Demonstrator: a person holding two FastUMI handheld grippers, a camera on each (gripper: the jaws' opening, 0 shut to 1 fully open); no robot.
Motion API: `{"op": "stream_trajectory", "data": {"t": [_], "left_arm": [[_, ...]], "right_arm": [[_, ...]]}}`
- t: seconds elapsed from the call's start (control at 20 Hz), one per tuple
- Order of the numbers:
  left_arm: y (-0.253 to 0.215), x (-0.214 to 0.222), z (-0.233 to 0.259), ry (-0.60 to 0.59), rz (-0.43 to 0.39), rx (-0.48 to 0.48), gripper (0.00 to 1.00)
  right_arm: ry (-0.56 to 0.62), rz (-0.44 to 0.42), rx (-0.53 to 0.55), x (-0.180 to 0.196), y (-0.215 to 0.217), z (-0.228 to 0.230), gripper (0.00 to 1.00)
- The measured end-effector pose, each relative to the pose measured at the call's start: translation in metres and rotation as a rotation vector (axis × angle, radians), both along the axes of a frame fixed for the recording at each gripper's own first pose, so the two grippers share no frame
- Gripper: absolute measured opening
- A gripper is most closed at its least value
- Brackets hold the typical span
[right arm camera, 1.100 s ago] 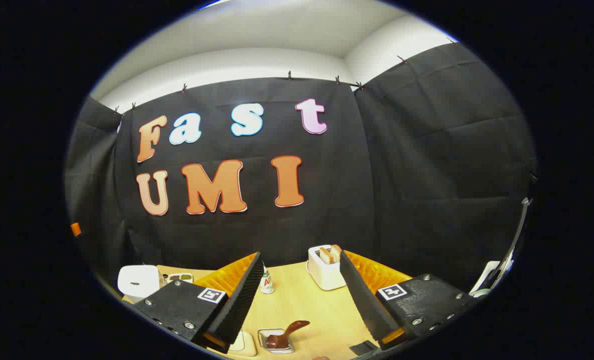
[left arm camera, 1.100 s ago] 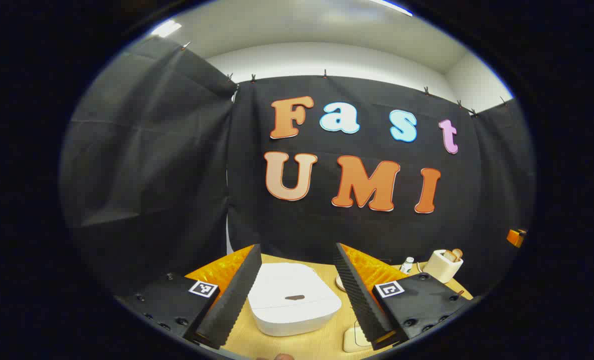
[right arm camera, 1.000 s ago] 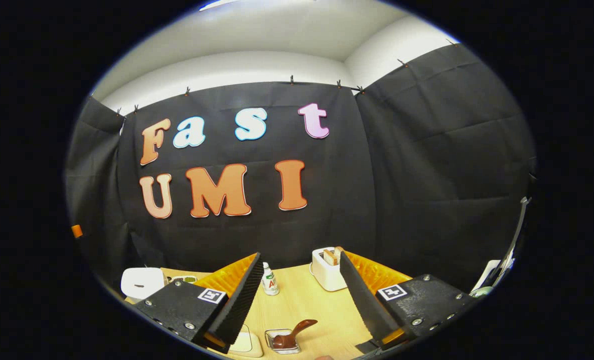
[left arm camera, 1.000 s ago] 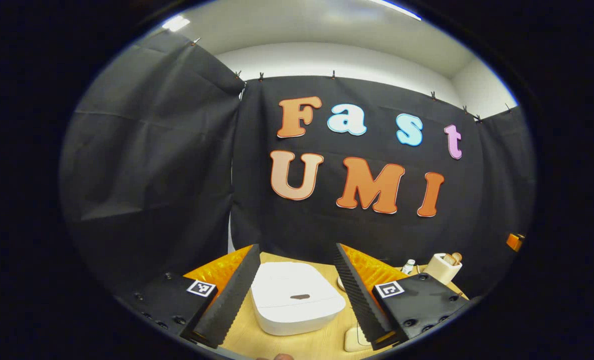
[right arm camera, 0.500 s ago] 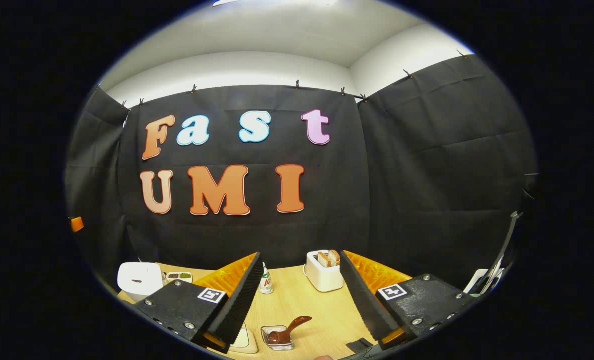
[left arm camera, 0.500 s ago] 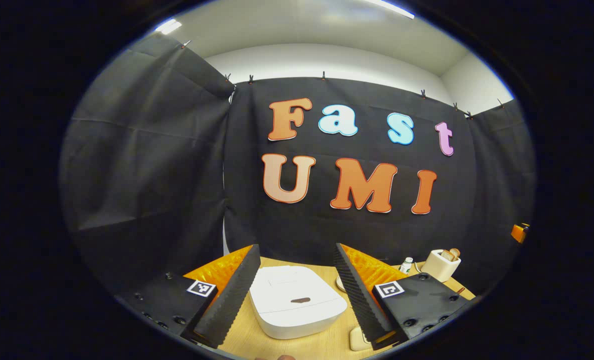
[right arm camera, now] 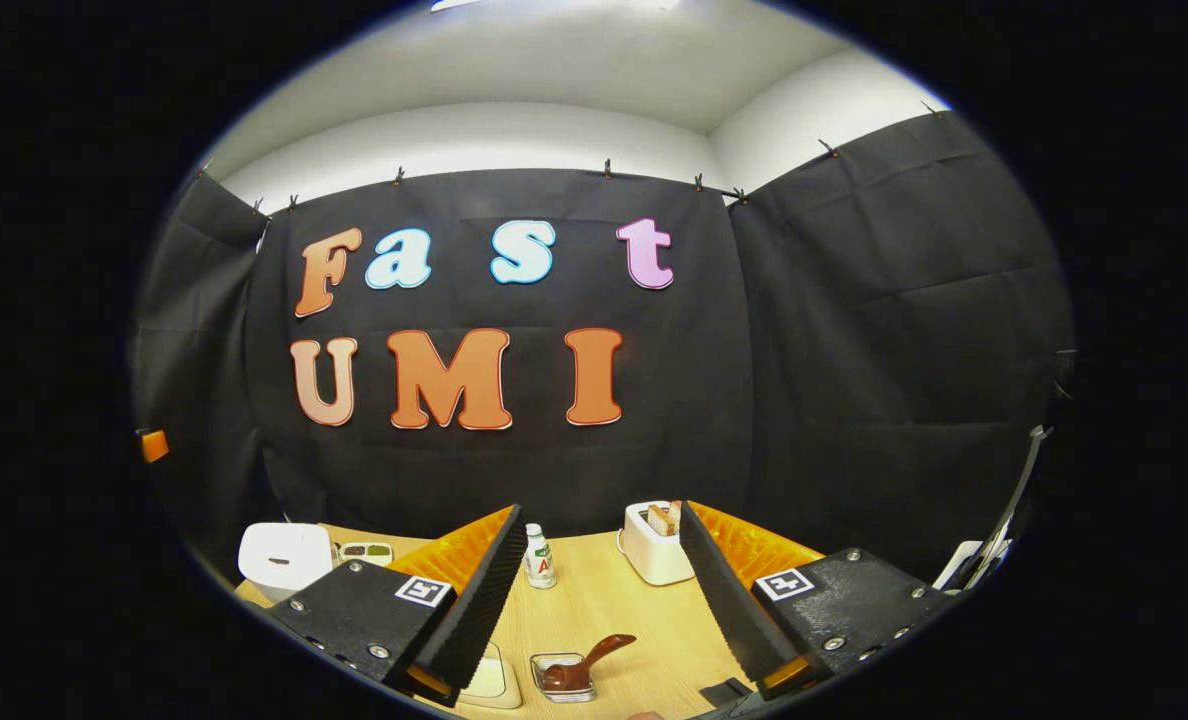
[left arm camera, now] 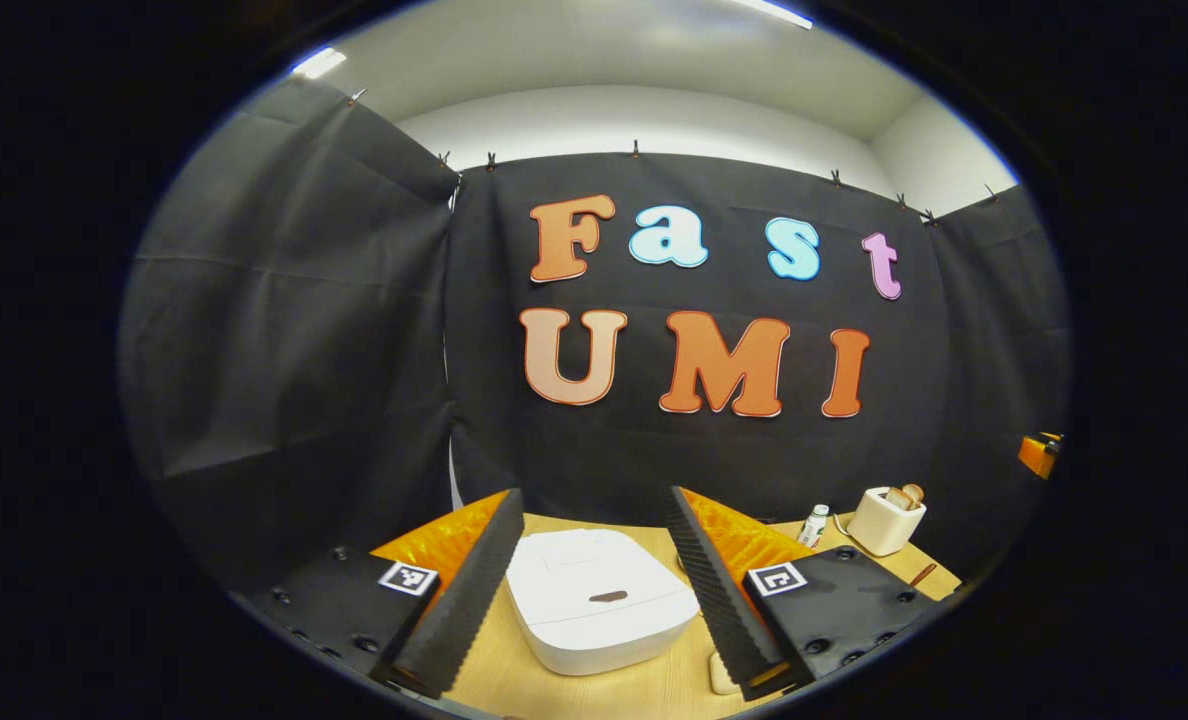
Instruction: Close the left gripper, press the button to open the rice cooker; take a wooden spoon from the chopstick holder with the right hand, scoop a spoonful of rice and pour it into the rice cooker, then put the wooden spoon back into the chopstick holder.
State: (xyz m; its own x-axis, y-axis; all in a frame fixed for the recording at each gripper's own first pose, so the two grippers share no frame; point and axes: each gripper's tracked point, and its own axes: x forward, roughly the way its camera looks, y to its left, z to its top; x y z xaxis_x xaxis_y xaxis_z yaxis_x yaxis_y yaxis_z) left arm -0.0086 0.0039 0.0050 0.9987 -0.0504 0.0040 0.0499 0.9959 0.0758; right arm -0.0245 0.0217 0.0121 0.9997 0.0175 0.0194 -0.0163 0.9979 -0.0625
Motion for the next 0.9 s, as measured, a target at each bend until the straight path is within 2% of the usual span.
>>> {"op": "stream_trajectory", "data": {"t": [0.05, 0.1, 0.15, 0.2, 0.25, 0.3, 0.35, 0.45, 0.6, 0.65, 0.7, 0.75, 0.8, 0.85, 0.9], "left_arm": [[0.004, 0.000, -0.001, 0.001, 0.013, 0.007, 0.84], [0.007, 0.001, -0.002, 0.005, 0.027, 0.021, 0.72], [0.005, 0.000, -0.004, 0.010, 0.024, 0.029, 0.51], [0.004, 0.001, 0.001, 0.008, 0.028, 0.040, 0.48], [0.008, 0.009, -0.007, 0.002, 0.044, 0.042, 0.35], [0.008, 0.003, -0.004, 0.006, 0.042, 0.038, 0.22], [0.007, -0.002, -0.005, 0.007, 0.037, 0.028, 0.09], [0.008, 0.004, -0.007, 0.020, 0.022, -0.021, 0.05], [0.006, 0.017, -0.033, 0.091, -0.003, -0.080, 0.04], [0.006, 0.025, -0.040, 0.108, -0.009, -0.084, 0.05], [0.009, 0.033, -0.045, 0.118, -0.008, -0.077, 0.04], [0.011, 0.040, -0.053, 0.134, -0.008, -0.068, 0.05], [0.011, 0.048, -0.061, 0.154, -0.012, -0.066, 0.05], [0.007, 0.056, -0.071, 0.177, -0.025, -0.078, 0.05], [0.004, 0.067, -0.080, 0.200, -0.036, -0.092, 0.04]], "right_arm": [[0.000, 0.002, 0.000, 0.000, 0.001, 0.000, 1.00], [0.000, 0.005, 0.000, 0.000, 0.002, -0.001, 0.95], [-0.001, 0.007, -0.002, 0.000, 0.003, 0.000, 1.00], [-0.003, 0.007, -0.007, 0.000, 0.003, 0.000, 1.00], [-0.003, 0.004, -0.012, 0.001, 0.002, 0.000, 0.95], [-0.003, 0.003, -0.016, 0.000, 0.002, -0.001, 1.00], [-0.004, 0.003, -0.018, -0.001, 0.002, -0.001, 1.00], [-0.001, 0.007, -0.016, -0.002, 0.004, -0.003, 1.00], [-0.002, 0.011, -0.016, -0.003, 0.005, -0.003, 1.00], [-0.003, 0.012, -0.019, -0.003, 0.005, -0.003, 1.00], [-0.001, 0.012, -0.023, -0.002, 0.006, -0.005, 0.95], [-0.001, 0.014, -0.025, -0.003, 0.007, -0.006, 0.95], [0.003, 0.017, -0.025, -0.003, 0.008, -0.007, 1.00], [0.008, 0.019, -0.026, -0.004, 0.008, -0.008, 0.95], [0.010, 0.020, -0.027, -0.004, 0.008, -0.010, 0.95]]}}
